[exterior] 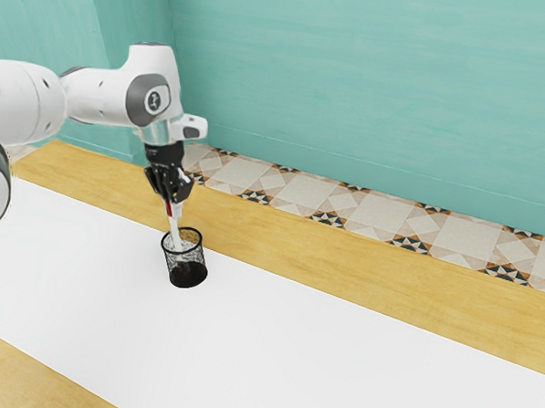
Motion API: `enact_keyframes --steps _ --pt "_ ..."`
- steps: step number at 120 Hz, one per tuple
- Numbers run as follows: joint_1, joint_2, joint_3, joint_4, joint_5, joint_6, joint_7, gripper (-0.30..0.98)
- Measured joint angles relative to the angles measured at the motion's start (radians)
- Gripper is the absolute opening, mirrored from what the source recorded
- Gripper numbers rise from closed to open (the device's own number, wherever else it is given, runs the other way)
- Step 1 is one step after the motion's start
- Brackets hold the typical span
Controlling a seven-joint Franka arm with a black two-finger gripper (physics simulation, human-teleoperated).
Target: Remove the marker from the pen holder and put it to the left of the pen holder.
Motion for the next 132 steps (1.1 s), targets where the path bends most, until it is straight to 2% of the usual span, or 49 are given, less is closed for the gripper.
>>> enact_keyframes --steps 18,36,51,64,89,132 --pt "-0.027 -0.122 -0.002 0.07 0.062 -0.083 0.002 -0.07" --pt "-0.03 -0.139 -0.002 0.19 0.208 -0.289 0.006 -0.08" --pt "-0.023 -0.098 0.0 0.186 0.346 -0.442 0.008 -0.09" --pt "-0.014 0.015 0.001 0.18 0.413 -0.523 0.006 -0.09" --pt "0.011 0.175 -0.001 0.193 0.438 -0.56 -0.002 -0.09" --pt "0.026 0.275 -0.002 0.189 0.409 -0.514 -0.011 -0.09"
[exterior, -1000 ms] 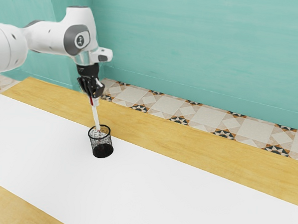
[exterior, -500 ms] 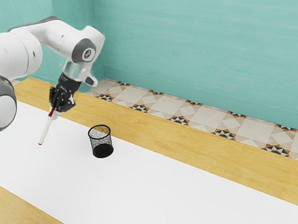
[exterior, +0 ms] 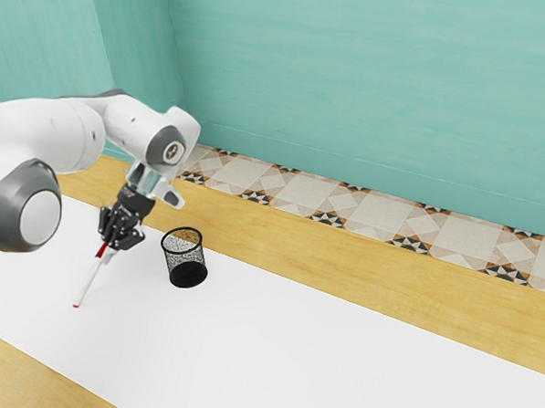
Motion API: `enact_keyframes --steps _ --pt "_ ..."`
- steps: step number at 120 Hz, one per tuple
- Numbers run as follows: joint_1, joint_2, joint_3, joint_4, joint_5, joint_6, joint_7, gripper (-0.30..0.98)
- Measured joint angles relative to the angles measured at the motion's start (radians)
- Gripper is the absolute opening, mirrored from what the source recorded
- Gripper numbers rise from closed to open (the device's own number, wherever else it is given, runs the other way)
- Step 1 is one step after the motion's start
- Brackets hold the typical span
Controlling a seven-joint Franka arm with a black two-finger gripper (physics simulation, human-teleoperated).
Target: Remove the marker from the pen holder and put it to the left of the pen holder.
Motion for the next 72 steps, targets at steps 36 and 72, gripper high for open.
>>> enact_keyframes --steps 36,72 --pt "-0.002 -0.014 -0.006 0.003 -0.06 0.012 -0.008 0.41" --pt "0.01 -0.661 -0.056 -0.202 -0.233 0.14 0.009 0.62"
